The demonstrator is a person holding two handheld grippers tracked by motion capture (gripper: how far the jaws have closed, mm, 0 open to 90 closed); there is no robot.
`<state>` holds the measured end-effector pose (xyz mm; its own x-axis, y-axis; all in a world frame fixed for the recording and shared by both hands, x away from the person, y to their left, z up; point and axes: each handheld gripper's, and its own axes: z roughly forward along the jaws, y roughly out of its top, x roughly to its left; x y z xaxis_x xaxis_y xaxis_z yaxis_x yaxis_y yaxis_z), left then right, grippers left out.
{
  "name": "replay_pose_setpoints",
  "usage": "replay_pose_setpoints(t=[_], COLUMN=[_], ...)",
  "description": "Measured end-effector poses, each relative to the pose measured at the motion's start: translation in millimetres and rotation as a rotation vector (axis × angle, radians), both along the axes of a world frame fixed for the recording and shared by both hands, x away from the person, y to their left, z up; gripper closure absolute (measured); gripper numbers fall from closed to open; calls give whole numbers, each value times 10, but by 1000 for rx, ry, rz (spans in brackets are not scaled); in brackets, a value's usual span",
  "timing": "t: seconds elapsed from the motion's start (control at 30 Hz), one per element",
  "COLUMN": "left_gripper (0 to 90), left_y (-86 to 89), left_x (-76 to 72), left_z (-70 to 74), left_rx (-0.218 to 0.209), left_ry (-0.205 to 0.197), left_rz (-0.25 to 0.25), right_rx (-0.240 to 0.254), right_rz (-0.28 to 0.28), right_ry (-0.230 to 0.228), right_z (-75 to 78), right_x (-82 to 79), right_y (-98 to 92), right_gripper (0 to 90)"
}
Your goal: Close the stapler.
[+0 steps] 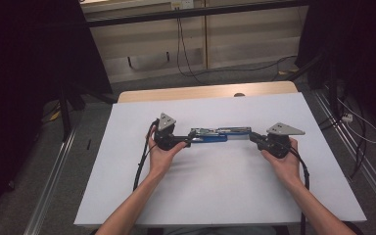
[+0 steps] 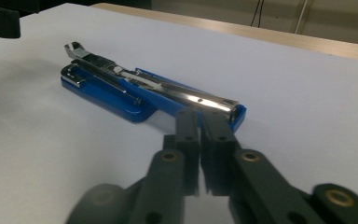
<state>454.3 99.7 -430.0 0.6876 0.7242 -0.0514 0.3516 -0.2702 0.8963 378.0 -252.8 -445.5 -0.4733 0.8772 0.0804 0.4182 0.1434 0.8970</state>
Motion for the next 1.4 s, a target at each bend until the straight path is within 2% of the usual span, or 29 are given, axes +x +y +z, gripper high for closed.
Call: replay_pose_setpoints(t=[0.03,0.13,0.2,0.27,0.4,0.47,0.53,0.63,0.73,0.8,0.9,1.03,1.17,1.27,1.4], left_gripper=[40,53,116,193,351,418,527,636,708,777,887,900,900,900,900], left_y=[-7,-18,-21,-27,-39,-49,-63,-68,-67,-69,-74,-98,-127,-142,-150], left_x=[-3,-13,-33,-38,-30,-37,-42,-40,-33,-37,-17,-10,-10,-3,6], left_z=[-7,-5,-29,-52,-65,-70,-77,-80,-91,-99,-119,-162,-187,-197,-224], left_rx=[14,-6,-21,-13,-39,-33,-28,-30,-17,11,8,24,42,61,66], left_ry=[2,22,48,56,80,77,73,76,64,42,38,66,77,78,99], left_rz=[-9,-17,-17,-30,-42,-46,-55,-71,-74,-65,-58,-79,-98,-106,-98], right_rx=[-2,-3,-6,-12,-23,-18,3,-19,-32,-34,-27,-39,-49,-66,-93], right_rz=[5,12,17,17,13,11,18,26,29,28,20,34,31,27,29], right_ry=[1,10,14,19,21,28,54,52,49,58,63,65,78,87,96], right_z=[-1,-4,-10,-16,-23,-28,-45,-46,-44,-51,-46,-31,-42,-50,-52], right_x=[-1,-3,-2,-3,3,7,10,14,26,37,55,72,90,99,100], right_y=[9,27,24,16,3,-3,-3,22,35,36,39,73,70,54,27], right_gripper=[900,900,900,900,900,900,900,900,900,900,900,900,900,900,900])
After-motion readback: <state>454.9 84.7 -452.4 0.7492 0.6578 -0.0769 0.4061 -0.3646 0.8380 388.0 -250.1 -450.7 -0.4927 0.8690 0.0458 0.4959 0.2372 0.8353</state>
